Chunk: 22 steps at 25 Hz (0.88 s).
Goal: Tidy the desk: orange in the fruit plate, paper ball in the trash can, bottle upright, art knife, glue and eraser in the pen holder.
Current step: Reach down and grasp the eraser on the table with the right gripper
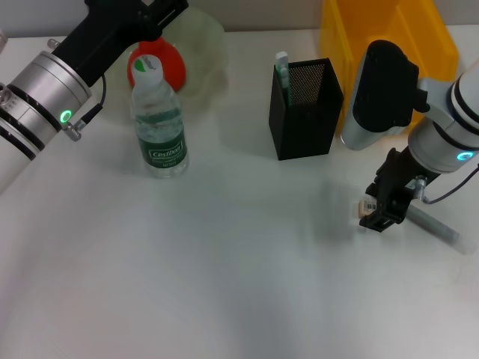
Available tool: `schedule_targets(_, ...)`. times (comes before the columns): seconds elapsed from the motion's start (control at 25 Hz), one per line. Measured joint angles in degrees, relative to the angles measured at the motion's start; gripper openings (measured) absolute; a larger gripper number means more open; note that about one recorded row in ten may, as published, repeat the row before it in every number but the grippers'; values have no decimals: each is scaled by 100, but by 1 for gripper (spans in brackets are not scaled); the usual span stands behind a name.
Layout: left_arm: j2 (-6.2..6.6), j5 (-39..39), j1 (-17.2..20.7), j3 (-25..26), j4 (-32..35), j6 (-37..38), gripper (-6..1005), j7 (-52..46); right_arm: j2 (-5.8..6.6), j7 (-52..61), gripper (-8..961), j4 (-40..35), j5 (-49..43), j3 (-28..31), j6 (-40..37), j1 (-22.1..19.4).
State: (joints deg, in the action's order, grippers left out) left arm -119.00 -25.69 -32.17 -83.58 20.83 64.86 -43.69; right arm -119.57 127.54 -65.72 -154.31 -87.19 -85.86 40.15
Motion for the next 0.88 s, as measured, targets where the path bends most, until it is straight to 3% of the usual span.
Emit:
schedule_targets(0.4,7,3,-3,9,0,3,798,9,4,83,544,67,-60,0,-13,28)
schedule_targets(0.52,8,3,-13,8,0,2,798,10,4,117,481,39,-118,0,-30,22)
schedule_targets(0.88,9,3,-21,9,0,-15,797,10,4,130,427,70,-126,-122,-9,19)
